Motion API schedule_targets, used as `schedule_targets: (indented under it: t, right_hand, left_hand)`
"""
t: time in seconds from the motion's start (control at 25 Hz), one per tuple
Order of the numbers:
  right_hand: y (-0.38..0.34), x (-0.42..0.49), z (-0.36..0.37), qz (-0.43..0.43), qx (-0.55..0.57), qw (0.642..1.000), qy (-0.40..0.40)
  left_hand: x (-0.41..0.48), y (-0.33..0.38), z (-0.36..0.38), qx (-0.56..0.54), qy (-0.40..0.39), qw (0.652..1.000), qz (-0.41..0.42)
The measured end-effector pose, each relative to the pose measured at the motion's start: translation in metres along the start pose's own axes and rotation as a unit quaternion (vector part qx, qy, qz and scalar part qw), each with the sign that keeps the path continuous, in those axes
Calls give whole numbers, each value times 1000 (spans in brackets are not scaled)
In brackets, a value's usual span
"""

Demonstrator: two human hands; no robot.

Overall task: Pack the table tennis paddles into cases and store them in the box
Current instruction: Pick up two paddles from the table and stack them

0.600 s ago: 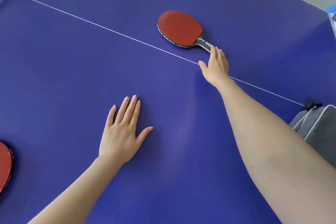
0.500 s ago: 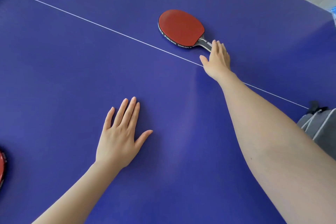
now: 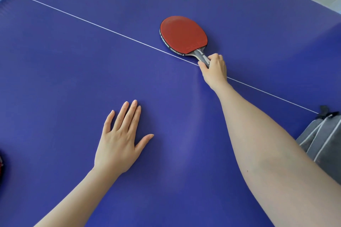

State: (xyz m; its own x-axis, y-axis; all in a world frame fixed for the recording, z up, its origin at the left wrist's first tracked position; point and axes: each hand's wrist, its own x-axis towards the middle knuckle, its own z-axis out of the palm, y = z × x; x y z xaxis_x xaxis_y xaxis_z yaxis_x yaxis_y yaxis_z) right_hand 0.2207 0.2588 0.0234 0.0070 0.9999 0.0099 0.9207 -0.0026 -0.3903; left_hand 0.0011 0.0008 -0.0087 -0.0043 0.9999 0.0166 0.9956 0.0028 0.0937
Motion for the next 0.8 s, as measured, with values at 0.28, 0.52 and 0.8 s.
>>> schedule_targets:
  t: [0.28,0.52,0.8]
  right_hand:
    - [-27,-105,-20,66,209,974,53]
    - [-41,-220,-44,104,281,949,97]
    - [-58,-361,-53,127,299,943,69]
  left_hand:
    - [-1,-2,-3,-32,-2,999,3]
    - [-28,-11,-31,-176,-36,984,0]
    - [-202,-80,-71,-129,88,972,-177]
